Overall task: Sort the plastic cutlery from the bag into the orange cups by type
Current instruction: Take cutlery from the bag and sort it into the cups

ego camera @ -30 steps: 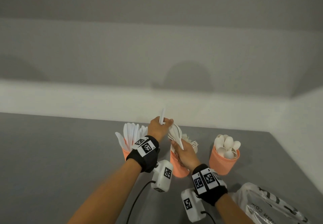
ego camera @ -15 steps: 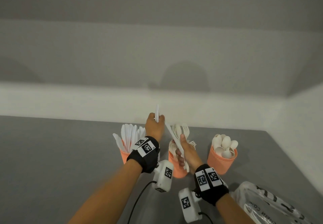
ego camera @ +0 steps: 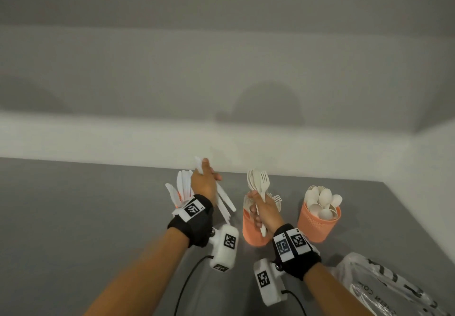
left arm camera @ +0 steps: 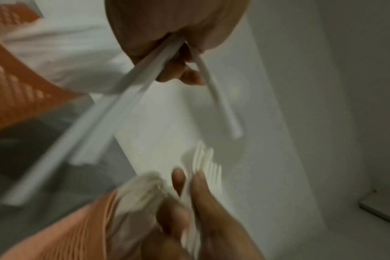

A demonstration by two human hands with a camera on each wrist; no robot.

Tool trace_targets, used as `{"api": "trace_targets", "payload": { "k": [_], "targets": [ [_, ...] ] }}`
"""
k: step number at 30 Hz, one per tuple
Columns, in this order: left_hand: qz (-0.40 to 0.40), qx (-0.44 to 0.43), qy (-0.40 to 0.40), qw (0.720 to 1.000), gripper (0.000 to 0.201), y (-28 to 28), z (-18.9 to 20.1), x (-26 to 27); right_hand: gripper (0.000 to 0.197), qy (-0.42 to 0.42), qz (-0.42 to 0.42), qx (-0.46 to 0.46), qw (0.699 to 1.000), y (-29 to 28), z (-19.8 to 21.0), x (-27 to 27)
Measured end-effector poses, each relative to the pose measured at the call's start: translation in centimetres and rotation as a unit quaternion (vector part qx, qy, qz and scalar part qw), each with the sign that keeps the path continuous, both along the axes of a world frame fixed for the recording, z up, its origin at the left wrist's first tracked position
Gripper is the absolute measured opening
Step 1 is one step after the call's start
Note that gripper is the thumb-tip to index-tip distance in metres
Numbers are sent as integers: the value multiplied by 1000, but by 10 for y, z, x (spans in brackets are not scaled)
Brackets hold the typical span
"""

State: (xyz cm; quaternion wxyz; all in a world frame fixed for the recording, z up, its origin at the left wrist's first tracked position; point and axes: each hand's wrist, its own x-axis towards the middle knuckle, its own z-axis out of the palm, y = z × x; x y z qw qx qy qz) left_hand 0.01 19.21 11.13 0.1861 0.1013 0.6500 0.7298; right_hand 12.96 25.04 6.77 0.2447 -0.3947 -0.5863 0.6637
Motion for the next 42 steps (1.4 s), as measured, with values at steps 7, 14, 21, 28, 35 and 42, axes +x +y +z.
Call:
{"api": "trace_targets", "payload": {
  "k": [7, 14, 21, 28, 35, 42],
  "targets": [
    [71, 60, 116, 989, 24, -9, 29, -58, 45, 53, 59, -77, 994, 7, 2, -3],
    [54, 24, 202, 978, 32, -14, 6, -65, 55, 107, 89, -143, 980, 14, 3, -2],
    [-7, -80, 250, 965, 15, -24, -46, -64, 42, 83, 114, -107, 984, 9, 1, 1],
    [-103, -231, 439, 862, 50, -28, -50, -58, 41, 72, 125, -90, 985, 7, 1, 0],
    [-63, -273, 525, 803, 56, -27, -48, -56, 32, 66, 110, -54, 990, 5, 0, 5],
    [-132, -49, 305, 942, 23, -6, -6, 11, 21, 104, 32, -24, 994, 1, -1, 9]
  ]
}}
